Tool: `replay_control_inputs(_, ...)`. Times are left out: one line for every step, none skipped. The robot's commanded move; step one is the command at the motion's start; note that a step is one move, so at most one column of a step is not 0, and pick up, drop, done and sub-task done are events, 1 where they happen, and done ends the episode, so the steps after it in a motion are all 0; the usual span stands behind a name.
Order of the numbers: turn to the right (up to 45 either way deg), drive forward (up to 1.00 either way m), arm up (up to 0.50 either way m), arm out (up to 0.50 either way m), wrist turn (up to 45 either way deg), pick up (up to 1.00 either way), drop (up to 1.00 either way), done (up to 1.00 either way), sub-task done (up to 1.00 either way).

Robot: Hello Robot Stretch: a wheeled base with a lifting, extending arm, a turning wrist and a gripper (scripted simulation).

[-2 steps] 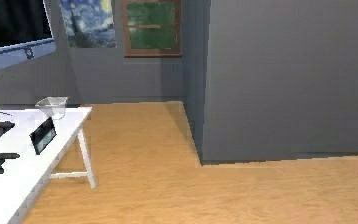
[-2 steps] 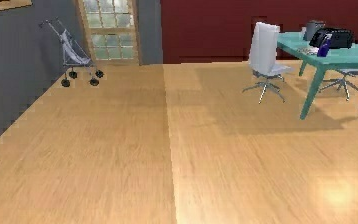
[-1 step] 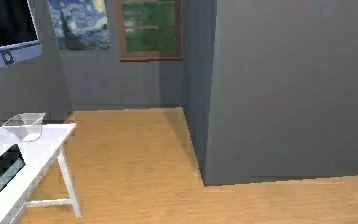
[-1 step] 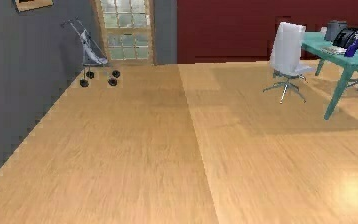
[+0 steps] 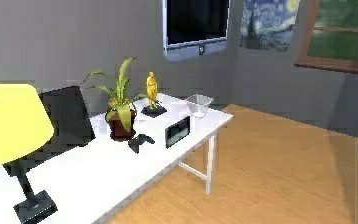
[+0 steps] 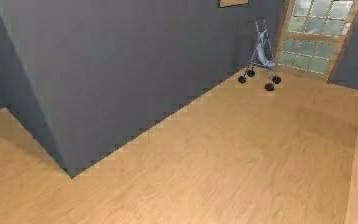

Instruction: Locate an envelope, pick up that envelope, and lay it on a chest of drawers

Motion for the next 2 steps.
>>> replay_control_inputs(-45.0, 0.0, 0.0, 0.0, 0.0, 0.0, 0.0, 0.0, 0.0)
replay_control_inputs(-39.0, 0.0, 0.0, 0.0, 0.0, 0.0, 0.0, 0.0, 0.0)
